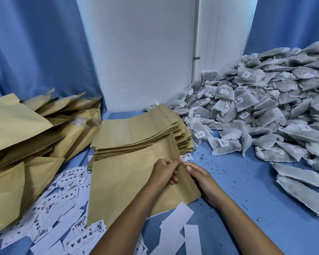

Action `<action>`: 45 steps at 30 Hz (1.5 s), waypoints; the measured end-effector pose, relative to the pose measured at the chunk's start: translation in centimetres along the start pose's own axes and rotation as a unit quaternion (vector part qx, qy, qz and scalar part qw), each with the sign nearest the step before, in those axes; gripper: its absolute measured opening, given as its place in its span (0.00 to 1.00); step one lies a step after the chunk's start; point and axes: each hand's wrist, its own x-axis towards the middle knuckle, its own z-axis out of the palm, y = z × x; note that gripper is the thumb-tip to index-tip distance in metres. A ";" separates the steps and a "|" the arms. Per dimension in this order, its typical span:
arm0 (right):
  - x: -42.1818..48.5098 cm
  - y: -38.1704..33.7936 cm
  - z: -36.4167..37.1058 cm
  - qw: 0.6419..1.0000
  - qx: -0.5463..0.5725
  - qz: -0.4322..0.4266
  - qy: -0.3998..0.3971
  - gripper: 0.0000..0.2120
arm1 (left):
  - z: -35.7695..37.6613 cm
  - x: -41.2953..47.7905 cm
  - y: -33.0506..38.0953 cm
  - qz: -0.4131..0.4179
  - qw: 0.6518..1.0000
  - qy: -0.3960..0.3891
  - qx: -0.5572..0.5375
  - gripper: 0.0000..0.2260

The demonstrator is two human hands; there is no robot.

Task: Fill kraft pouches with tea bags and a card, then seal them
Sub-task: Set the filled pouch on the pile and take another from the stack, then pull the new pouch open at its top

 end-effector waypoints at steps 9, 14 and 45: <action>0.1 0.3 -0.2 1.000 0.013 -0.001 -0.012 0.13 | -0.2 -0.3 0.1 -0.007 1.000 -0.016 -0.016 0.16; 0.0 0.2 0.1 0.998 -0.042 -0.017 0.046 0.14 | 0.3 -0.9 0.5 0.000 0.998 0.010 0.064 0.12; 0.9 -3.9 1.0 0.952 -0.133 -0.025 0.274 0.10 | -2.3 -2.3 10.5 0.560 0.677 0.007 0.476 0.07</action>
